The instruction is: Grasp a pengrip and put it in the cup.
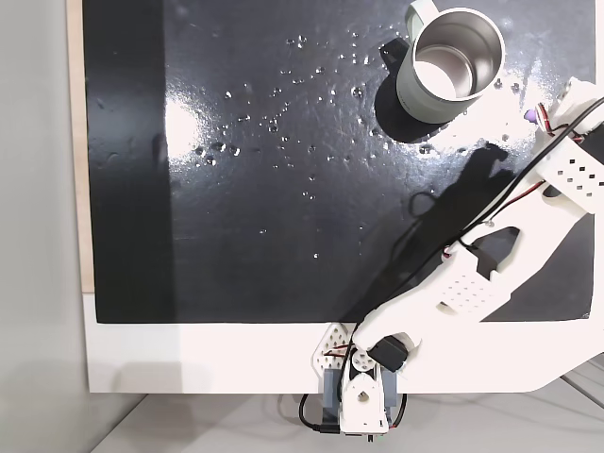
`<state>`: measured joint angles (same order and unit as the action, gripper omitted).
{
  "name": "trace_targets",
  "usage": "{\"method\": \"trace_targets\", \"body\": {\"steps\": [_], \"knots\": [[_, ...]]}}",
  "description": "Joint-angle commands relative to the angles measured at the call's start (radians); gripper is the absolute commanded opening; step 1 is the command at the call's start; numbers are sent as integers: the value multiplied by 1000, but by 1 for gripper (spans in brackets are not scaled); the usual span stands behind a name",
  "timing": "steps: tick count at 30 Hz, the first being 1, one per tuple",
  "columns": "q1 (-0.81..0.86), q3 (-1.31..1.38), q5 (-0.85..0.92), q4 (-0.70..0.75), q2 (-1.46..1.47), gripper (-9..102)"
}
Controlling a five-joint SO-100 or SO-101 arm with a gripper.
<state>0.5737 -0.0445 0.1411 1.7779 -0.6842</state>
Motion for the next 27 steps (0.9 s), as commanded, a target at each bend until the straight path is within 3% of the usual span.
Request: {"method": "trace_targets", "body": {"steps": [1,10,27], "knots": [[-55,8,-21,37,-210,4],[-218,-41,-97,38,-410,4],[-367,-117,-225,14,-359,4]]}}
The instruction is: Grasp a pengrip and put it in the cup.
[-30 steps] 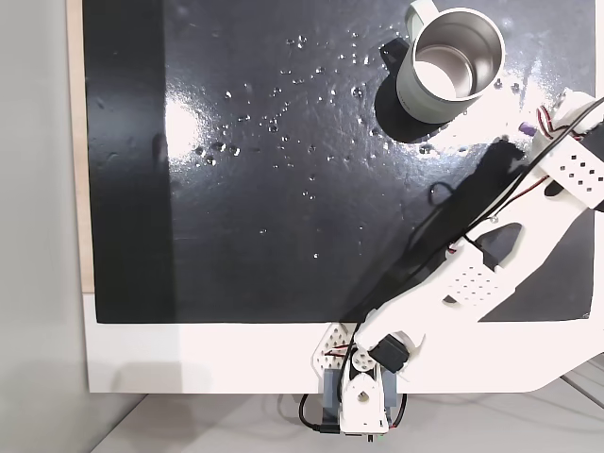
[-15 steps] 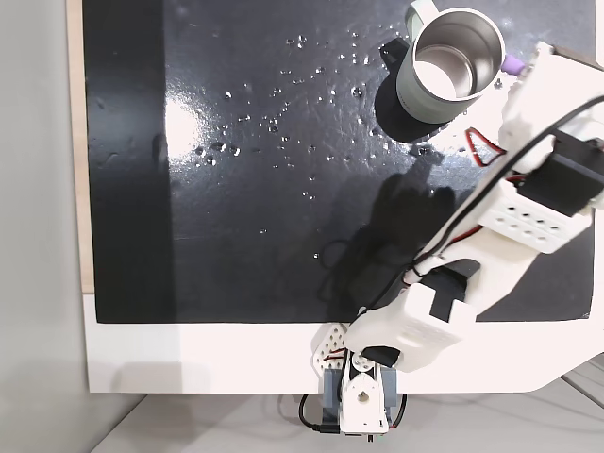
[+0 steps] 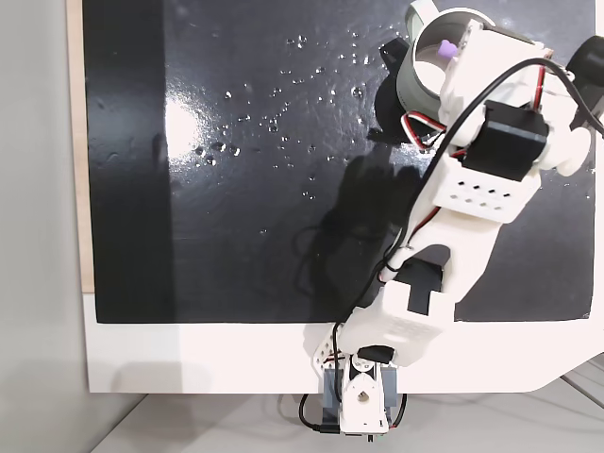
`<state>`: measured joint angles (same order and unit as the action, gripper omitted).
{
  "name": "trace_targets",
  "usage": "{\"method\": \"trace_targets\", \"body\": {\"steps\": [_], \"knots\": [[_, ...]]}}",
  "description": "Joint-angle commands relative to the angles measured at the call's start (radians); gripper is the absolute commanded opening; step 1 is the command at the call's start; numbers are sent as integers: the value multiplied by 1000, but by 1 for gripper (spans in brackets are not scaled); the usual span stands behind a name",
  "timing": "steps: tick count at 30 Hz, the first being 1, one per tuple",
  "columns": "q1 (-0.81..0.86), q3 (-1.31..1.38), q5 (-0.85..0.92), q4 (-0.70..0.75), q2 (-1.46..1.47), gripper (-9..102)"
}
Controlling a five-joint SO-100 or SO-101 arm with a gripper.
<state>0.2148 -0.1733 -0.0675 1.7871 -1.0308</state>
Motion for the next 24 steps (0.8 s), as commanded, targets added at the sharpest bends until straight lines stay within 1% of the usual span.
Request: {"method": "trace_targets", "body": {"steps": [1,2,5,7,11,24], "knots": [[-8,14,-23,15,-12,6],[-3,15,-37,26,-14,9],[14,-3,-71,41,-34,25],[21,-46,-86,44,-60,30],[26,-135,-92,44,-100,30],[15,-183,-107,44,-121,29]]}}
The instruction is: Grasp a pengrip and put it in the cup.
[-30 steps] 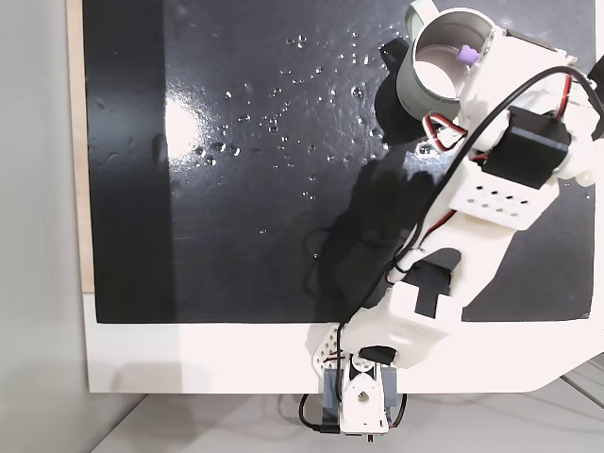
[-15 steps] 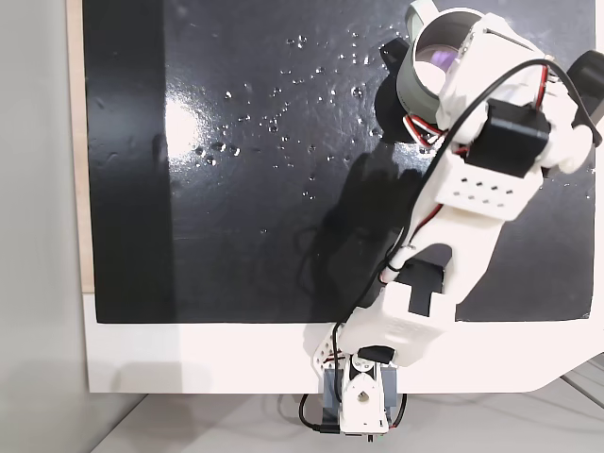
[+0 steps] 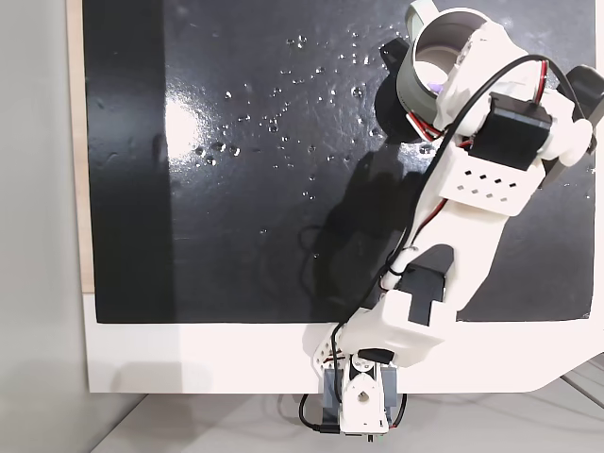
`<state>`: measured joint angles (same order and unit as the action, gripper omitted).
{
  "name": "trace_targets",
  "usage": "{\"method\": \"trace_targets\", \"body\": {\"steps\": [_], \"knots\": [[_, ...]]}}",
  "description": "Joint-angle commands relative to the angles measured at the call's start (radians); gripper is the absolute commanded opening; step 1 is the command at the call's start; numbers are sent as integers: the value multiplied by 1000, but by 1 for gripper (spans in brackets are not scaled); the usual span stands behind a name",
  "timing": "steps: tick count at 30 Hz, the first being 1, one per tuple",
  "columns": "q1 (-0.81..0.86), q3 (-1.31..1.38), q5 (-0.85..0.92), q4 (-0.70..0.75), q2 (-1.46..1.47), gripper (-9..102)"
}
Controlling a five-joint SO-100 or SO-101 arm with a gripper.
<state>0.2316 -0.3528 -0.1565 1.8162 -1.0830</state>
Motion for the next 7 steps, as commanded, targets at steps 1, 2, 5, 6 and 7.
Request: {"method": "trace_targets", "body": {"steps": [1,2,5,6,7], "knots": [[-2,-6,-21,15,-71,29],[-2,-9,-23,15,-74,29],[-2,-12,-29,15,-80,28],[-2,-12,-31,15,-81,28],[-3,-12,-31,15,-84,28]]}}
